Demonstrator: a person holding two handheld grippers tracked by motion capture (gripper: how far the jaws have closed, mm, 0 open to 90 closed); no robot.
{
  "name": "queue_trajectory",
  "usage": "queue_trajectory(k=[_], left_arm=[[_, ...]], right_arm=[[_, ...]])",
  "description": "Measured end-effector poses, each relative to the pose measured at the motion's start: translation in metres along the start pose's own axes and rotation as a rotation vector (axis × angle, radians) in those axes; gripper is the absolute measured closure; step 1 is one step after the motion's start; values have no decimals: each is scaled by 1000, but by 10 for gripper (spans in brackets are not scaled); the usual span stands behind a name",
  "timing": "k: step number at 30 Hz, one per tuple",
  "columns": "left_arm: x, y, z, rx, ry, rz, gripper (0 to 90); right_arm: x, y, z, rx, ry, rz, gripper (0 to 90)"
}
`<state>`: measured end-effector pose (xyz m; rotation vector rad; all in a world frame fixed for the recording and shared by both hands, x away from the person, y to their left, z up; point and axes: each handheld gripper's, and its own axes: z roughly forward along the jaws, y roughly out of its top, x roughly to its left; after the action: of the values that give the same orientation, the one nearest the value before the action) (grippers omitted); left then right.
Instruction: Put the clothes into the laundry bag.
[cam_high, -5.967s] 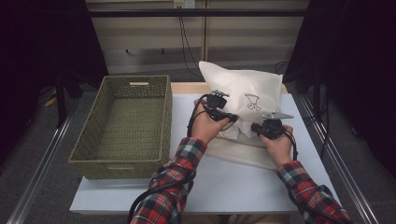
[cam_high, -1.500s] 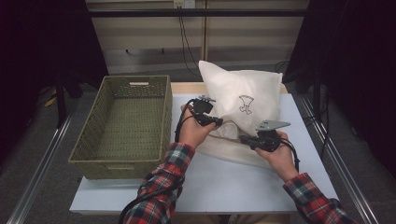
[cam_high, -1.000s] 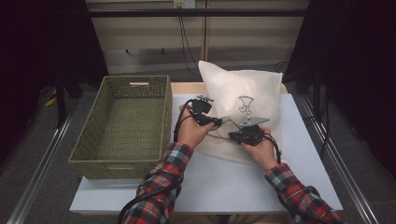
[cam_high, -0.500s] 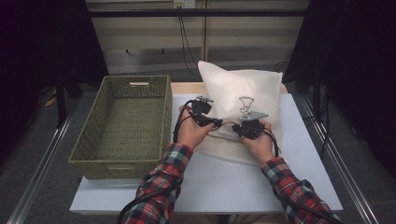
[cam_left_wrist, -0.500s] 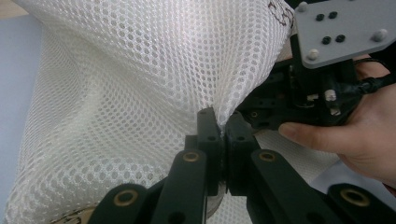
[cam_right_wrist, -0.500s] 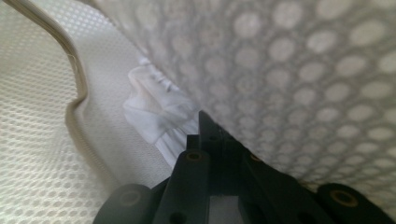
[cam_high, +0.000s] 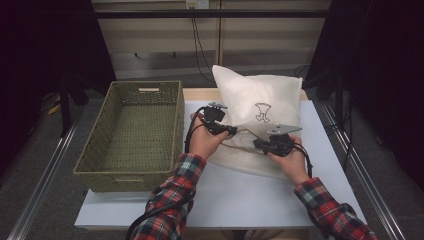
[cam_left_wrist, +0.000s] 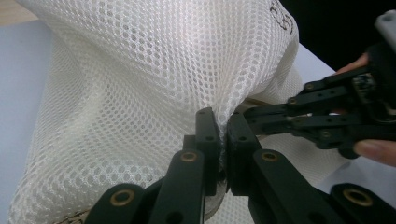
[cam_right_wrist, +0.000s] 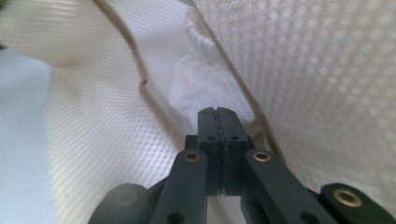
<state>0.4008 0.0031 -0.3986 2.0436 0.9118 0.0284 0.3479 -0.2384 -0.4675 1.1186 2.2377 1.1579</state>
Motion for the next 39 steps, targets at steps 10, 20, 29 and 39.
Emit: queue_trajectory(k=[10, 20, 29, 39], left_arm=[[-1, -1, 2, 13, 19, 0, 862], [0, -1, 3, 31, 24, 3, 864], [3, 0, 2, 29, 21, 0, 864], [2, -1, 1, 16, 33, 2, 858]], right_arm=[[-6, -15, -44, -6, -3, 8, 794], [-30, -32, -49, 12, -115, 12, 659], [-30, -38, -21, 96, -147, -31, 597], [-36, -37, -31, 107, -119, -2, 878]])
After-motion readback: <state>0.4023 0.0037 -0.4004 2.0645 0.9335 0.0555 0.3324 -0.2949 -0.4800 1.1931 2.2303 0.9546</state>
